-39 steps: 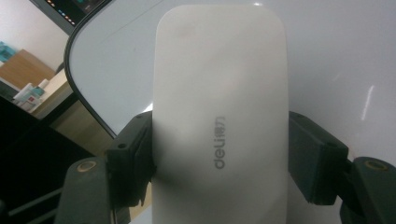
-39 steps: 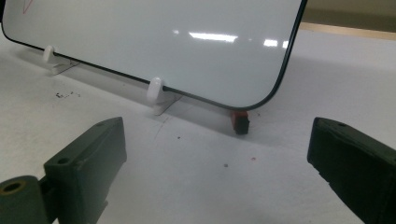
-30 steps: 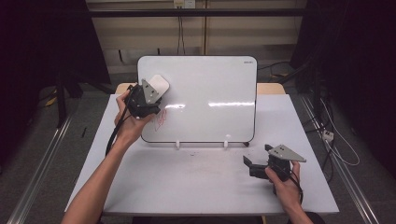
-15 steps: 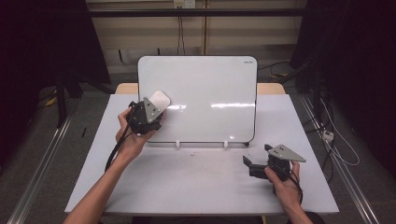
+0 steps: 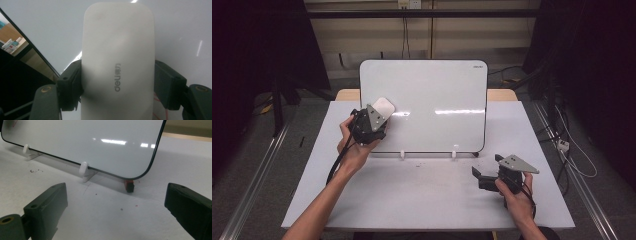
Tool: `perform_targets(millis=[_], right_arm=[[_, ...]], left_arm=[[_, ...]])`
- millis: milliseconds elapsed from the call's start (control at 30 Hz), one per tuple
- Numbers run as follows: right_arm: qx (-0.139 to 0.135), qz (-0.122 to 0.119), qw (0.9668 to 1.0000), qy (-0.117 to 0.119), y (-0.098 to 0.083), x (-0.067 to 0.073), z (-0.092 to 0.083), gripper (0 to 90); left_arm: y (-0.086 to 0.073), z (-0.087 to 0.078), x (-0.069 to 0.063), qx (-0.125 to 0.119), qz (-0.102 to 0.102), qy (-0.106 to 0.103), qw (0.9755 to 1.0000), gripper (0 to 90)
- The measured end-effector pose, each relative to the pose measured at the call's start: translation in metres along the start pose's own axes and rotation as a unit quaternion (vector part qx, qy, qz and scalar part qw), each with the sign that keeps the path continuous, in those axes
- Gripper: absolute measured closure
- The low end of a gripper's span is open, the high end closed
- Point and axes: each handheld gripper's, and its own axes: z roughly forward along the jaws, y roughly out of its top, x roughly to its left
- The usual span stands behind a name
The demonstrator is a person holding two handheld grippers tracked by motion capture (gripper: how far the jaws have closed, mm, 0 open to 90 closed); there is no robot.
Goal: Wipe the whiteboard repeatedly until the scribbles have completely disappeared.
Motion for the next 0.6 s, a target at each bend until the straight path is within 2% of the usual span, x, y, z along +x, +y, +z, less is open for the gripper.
perform_targets(millis=[133,200,233,400,433,600], right_arm=[[0.0,0.0,1.0,0.001,0.0,0.0,0.001,4.5],[0.0,0.002,1.0,0.001,0.0,0.0,0.0,4.5],[0.0,0.002,1.0,0.001,0.0,0.0,0.0,4.5],[-0.002,0.001,1.0,0.003,0.0,-0.001,-0.001,4.5],[-0.001,0.002,1.0,0.003,0.0,-0.001,-0.001,4.5],[-0.001,0.003,1.0,0.003,0.0,-0.001,-0.001,4.5]], left_arm=[[0.01,0.003,0.002,-0.009,-0.001,-0.001,1.0,31.1],[0.017,0.006,0.005,-0.004,0.004,-0.005,1.0,31.1],[0.02,0.007,0.005,-0.008,-0.002,-0.007,0.9999,31.1],[0.034,0.012,0.009,-0.013,0.003,-0.001,0.9999,31.1],[0.037,0.012,0.011,-0.008,0.004,-0.006,0.9999,31.1],[0.04,0.013,0.011,-0.005,0.006,-0.002,1.0,31.1]])
